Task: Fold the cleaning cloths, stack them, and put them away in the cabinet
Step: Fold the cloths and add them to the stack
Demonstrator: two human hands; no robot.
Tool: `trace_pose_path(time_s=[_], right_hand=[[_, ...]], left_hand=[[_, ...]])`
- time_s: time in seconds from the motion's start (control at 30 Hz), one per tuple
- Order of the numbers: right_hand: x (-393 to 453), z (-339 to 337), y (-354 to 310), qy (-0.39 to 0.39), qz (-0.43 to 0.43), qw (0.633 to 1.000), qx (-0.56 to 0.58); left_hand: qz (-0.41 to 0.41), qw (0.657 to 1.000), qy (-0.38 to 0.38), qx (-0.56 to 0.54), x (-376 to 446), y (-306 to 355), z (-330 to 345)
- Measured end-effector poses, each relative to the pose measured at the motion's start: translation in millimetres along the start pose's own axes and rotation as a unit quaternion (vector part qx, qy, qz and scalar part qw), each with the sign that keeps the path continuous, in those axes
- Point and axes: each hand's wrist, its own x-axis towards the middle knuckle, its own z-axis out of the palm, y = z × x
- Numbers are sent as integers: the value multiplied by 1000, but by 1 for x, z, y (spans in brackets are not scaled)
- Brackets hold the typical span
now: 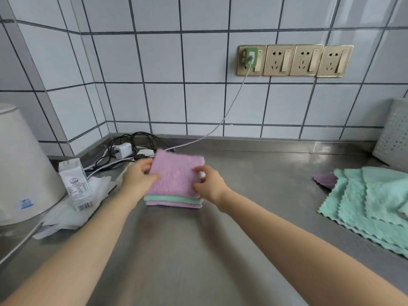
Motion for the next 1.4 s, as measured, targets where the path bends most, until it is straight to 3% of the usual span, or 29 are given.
trace_pose_path(time_s=[0.13, 0.4, 0.5, 0.63, 0.7, 0.77, 0.9, 1.17, 1.4], right_hand=[[7, 6, 14, -4, 20, 1000, 10], [13, 6, 23, 1, 52, 996, 79], [13, 8, 19, 10, 58, 996, 63], [5, 1, 11, 2, 49, 999, -10], [-7, -10, 9, -6, 58, 998, -24], [-24, -26, 9, -16, 63, 997, -29], [-67, -74, 18, -25, 41, 995, -83], [-156, -206, 69, 76, 11, 956, -284], [-234, -310, 132, 131, 28, 874, -467]], left_hand=[[-47, 997, 21, -49, -6, -33, 5], [27, 999, 42, -17, -5, -30, 7], [65, 996, 41, 38, -5, -30, 7], [144, 965, 10, 220, -2, -35, 2], [129, 951, -33, 279, -3, -31, -4], [119, 946, -65, 293, -9, -22, -11], [211, 938, -59, 268, -42, 12, -6], [347, 889, -193, 226, -133, 66, 110], [375, 859, -294, 187, -194, 124, 232]])
